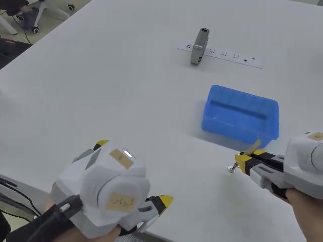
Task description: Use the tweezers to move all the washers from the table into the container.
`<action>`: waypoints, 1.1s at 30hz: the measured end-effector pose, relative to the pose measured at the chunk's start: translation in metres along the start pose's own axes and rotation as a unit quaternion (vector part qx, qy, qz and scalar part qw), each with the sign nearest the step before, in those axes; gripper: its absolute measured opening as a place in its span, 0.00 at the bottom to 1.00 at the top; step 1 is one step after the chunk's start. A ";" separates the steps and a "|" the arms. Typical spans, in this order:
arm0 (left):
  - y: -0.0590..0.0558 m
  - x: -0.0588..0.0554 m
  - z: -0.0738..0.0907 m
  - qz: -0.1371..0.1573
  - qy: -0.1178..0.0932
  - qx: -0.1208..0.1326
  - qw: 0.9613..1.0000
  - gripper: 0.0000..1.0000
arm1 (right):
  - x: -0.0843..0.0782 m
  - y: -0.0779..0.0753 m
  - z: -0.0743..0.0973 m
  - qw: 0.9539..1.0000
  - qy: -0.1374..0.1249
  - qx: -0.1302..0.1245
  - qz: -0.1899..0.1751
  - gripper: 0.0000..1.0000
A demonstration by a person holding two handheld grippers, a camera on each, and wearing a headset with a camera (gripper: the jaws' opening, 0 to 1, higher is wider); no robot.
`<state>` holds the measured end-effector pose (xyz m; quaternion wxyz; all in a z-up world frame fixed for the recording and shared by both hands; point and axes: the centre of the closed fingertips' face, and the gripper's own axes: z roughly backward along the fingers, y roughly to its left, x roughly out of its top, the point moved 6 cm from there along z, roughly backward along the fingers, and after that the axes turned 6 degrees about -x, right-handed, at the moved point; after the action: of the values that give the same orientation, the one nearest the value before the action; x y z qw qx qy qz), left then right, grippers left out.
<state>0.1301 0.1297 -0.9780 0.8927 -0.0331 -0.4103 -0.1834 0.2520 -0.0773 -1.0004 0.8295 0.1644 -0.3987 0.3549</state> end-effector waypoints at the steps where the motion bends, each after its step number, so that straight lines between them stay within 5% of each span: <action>1: 0.000 0.000 0.000 0.000 0.000 0.000 1.000 0.96 | 0.000 0.000 0.000 1.000 0.001 0.000 -0.001 0.02; 15: -0.001 0.000 0.000 -0.001 0.001 -0.002 1.000 0.96 | 0.000 -0.003 0.005 0.998 0.022 0.001 -0.051 0.01; 26: -0.002 0.000 -0.001 -0.001 0.000 -0.009 1.000 0.96 | 0.003 -0.016 0.027 0.994 0.006 -0.006 -0.107 0.01; 33: -0.004 0.000 -0.001 0.000 0.000 -0.015 1.000 0.96 | 0.016 -0.021 0.036 0.994 -0.012 -0.017 -0.112 0.01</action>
<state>0.1296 0.1261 -0.9789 0.8922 -0.0467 -0.4073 -0.1896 0.2542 -0.1044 -0.9653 0.8617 0.1979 -0.3939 0.2512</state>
